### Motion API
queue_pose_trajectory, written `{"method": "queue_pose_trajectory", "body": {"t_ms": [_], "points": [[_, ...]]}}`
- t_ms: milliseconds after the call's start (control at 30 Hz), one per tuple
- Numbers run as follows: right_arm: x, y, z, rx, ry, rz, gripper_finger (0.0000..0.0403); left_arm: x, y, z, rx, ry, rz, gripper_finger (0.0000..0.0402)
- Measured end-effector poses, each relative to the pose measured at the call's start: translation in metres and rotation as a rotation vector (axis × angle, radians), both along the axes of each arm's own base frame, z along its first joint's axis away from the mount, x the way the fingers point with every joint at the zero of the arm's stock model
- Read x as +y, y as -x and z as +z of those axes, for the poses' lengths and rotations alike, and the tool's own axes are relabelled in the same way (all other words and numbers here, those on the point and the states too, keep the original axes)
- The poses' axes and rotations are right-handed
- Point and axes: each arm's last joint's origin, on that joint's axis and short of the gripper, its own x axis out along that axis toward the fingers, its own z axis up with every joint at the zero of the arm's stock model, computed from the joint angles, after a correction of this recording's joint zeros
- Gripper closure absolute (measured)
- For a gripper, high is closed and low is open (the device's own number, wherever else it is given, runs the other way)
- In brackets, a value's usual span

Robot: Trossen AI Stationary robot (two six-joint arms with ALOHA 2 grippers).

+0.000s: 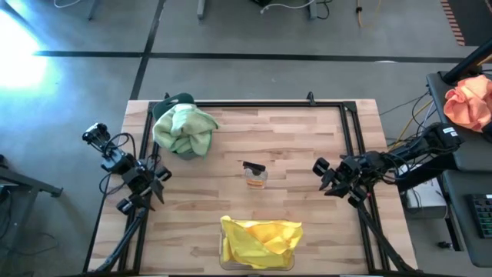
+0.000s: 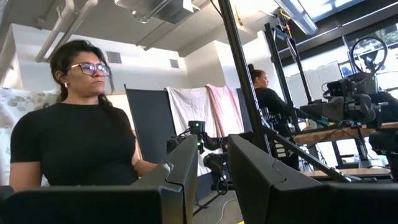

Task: Sort microfiber towel by color & place in baskets
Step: Return to Home Position

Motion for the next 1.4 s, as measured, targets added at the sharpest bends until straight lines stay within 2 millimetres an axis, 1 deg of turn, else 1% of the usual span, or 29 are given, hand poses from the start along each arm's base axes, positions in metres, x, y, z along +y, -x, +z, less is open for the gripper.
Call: {"method": "queue_pose_trajectory", "body": {"t_ms": [567,1000,1400], "points": [[0.000,-0.001,-0.003,0.034,0.009,0.000,0.0321,-0.003,-0.003,-0.014,0.006,-0.005,0.000,0.0274],[0.001,-0.002,-0.006,0.062,0.017,0.000,0.0321,-0.003,-0.004,-0.016,0.011,-0.020,0.003,0.0274],[0.001,-0.006,-0.015,0.156,0.044,-0.002,0.0321,-0.004,-0.004,-0.019,0.028,-0.036,0.003,0.0274]]}}
